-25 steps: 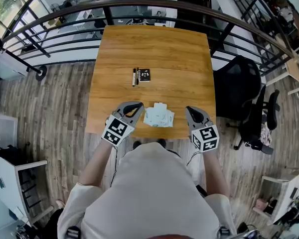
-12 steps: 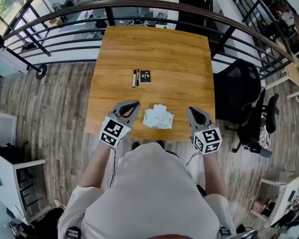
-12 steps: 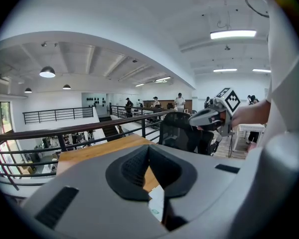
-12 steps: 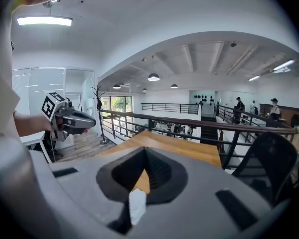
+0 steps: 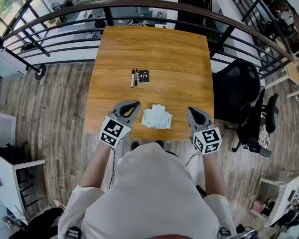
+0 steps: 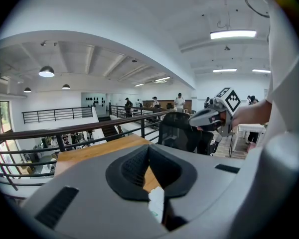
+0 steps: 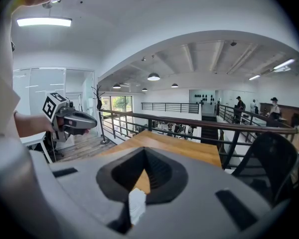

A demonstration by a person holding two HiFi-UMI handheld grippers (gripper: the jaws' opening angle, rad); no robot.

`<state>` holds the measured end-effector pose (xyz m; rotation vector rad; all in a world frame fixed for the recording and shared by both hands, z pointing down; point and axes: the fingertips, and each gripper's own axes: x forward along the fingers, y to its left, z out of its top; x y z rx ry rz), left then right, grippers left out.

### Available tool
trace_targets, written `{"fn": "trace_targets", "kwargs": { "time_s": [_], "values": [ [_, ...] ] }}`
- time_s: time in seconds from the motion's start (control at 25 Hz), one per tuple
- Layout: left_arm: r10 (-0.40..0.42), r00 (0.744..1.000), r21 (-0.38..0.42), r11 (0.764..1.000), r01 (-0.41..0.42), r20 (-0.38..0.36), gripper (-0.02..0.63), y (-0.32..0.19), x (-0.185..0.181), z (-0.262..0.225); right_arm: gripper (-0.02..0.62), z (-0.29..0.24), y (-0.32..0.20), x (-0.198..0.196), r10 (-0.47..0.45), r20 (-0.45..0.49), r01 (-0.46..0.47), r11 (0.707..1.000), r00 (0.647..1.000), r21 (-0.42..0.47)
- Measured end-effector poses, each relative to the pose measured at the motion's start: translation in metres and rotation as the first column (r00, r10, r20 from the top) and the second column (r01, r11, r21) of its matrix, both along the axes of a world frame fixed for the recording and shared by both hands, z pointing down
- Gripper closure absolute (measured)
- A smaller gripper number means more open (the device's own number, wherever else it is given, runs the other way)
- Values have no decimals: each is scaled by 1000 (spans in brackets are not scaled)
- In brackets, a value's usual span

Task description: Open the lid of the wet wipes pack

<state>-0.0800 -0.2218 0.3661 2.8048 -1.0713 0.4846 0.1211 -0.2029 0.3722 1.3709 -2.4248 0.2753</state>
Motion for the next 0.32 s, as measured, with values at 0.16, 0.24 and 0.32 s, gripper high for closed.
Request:
{"fn": "trace_targets", "kwargs": {
  "time_s": [0.16, 0.24, 0.32],
  "values": [
    [-1, 1000, 3, 1000, 1, -2, 612, -2, 2, 0, 594, 1, -1, 2, -3, -3, 3, 1000, 1000, 3],
    [0, 1000, 6, 1000, 0, -2, 612, -3, 3, 0, 594, 2, -1, 3, -5, -5, 5, 1000, 1000, 2],
    [2, 1000, 7, 1000, -2, -1, 612, -4, 5, 1, 594, 3, -1, 3, -8, -8, 8, 1000, 1000, 0]
  ]
}}
